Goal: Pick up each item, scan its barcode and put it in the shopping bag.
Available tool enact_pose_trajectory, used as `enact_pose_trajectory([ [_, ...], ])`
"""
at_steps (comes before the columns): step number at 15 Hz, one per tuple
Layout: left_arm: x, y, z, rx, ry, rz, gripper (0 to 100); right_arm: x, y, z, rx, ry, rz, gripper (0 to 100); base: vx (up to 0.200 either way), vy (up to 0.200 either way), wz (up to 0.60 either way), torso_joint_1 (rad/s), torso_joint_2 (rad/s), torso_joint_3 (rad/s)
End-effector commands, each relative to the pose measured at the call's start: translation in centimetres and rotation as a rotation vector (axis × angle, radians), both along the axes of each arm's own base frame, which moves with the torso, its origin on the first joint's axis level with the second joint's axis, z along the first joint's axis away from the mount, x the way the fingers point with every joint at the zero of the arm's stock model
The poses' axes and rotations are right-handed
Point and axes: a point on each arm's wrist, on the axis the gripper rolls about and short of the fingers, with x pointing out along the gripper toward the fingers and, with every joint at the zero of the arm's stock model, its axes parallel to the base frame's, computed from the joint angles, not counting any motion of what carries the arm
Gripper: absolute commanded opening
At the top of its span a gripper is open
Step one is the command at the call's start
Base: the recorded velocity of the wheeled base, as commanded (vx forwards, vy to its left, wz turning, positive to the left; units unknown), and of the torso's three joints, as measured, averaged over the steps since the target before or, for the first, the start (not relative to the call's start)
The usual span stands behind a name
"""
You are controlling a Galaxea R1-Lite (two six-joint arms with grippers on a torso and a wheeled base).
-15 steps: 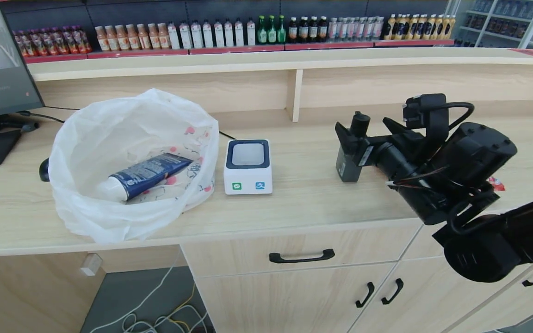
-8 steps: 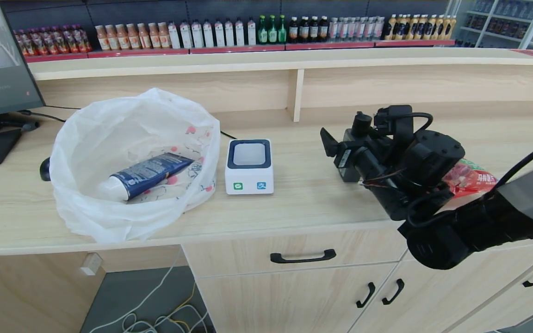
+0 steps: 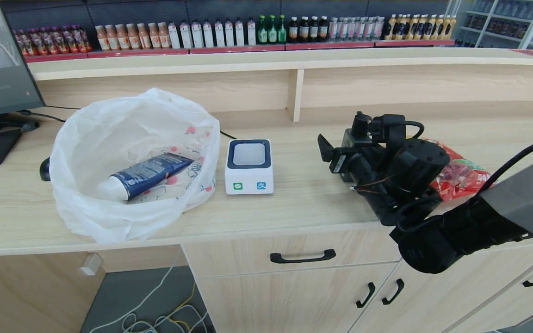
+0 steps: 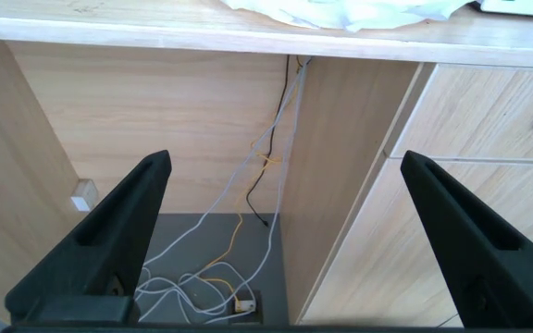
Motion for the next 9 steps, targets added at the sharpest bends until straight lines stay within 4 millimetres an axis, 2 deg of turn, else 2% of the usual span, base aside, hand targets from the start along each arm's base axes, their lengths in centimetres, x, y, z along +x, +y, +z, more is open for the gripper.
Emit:
enact_pose_trajectory([
  [1,0.0,0.0,0.0,0.0,0.0,0.0,100,0.1,-0.02,-0.08,0.001,0.001,-0.005,100,0.0,0.0,0.0,0.0,0.0,0.0],
  [9,0.0,0.0,0.0,-0.002,0.0,0.0,100,0.05,0.0,-0.87,-0.015,0.025,-0.012,100,0.0,0.0,0.0,0.0,0.0,0.0],
])
